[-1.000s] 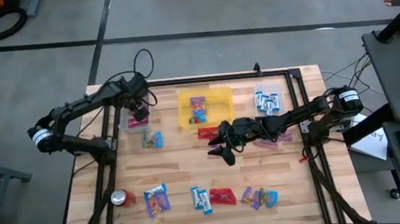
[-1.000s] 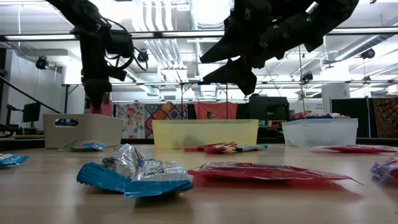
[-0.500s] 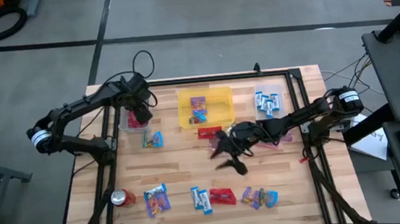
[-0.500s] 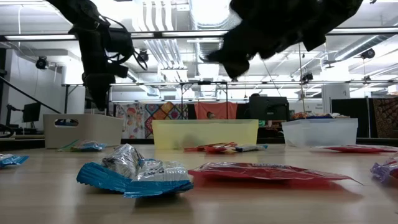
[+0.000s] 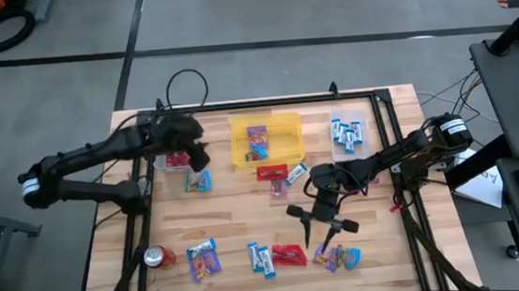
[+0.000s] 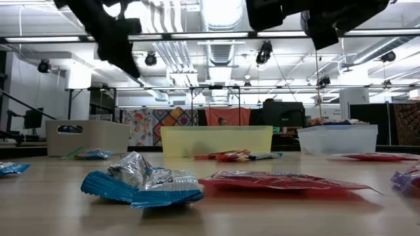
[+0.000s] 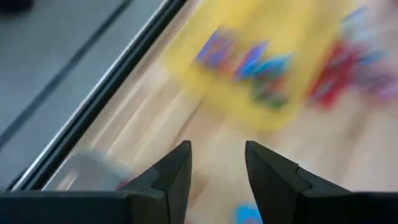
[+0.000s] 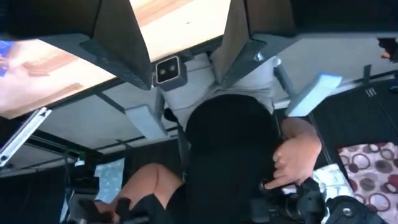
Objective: Sort candy
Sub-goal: Put the violet gummy into the yellow bin
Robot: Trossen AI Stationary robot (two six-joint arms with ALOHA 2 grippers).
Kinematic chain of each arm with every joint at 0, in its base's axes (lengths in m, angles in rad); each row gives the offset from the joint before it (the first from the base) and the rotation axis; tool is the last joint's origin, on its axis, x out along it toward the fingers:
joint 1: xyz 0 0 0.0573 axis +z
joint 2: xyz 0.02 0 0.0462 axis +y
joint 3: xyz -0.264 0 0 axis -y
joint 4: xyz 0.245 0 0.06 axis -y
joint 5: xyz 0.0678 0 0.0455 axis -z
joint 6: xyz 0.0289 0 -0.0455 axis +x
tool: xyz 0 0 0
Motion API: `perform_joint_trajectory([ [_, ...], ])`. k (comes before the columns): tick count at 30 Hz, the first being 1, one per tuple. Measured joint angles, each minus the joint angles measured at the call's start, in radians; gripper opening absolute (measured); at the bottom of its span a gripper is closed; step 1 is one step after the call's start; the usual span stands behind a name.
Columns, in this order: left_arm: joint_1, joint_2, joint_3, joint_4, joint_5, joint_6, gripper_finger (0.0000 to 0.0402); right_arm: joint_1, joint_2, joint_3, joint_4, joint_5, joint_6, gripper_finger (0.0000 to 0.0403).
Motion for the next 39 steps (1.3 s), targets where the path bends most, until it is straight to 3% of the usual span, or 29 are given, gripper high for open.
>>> perform_joint_trajectory([
  [7, -0.338, -0.035, -0.007, 0.260, -0.007, -0.013, 0.0134, 0.003, 0.000, -0.002, -0.025, 0.044, 0.251, 0.0155],
  [15, -0.616, 0.048, -0.015, 0.425, -0.016, 0.047, 0.0134, 0.004, 0.000, -0.002, -0.238, 0.300, 0.622, 0.0136],
  [20, -0.658, 0.130, -0.016, 0.422, -0.102, 0.055, 0.0134, 0.012, 0.000, -0.003, -0.442, 0.401, 0.827, 0.0128],
  [30, -0.658, 0.252, -0.016, 0.416, -0.132, 0.091, 0.0134, 0.113, 0.000, 0.006, -0.692, 0.415, 1.162, 0.0126],
  [35, -0.657, 0.266, -0.016, 0.415, -0.232, 0.094, 0.0134, 0.144, 0.000, 0.088, -0.948, 0.508, 1.185, 0.0127],
  [39, -0.656, 0.266, -0.016, 0.412, -0.270, 0.094, 0.0134, 0.160, 0.000, 0.181, -1.144, 0.663, 1.130, 0.0127],
])
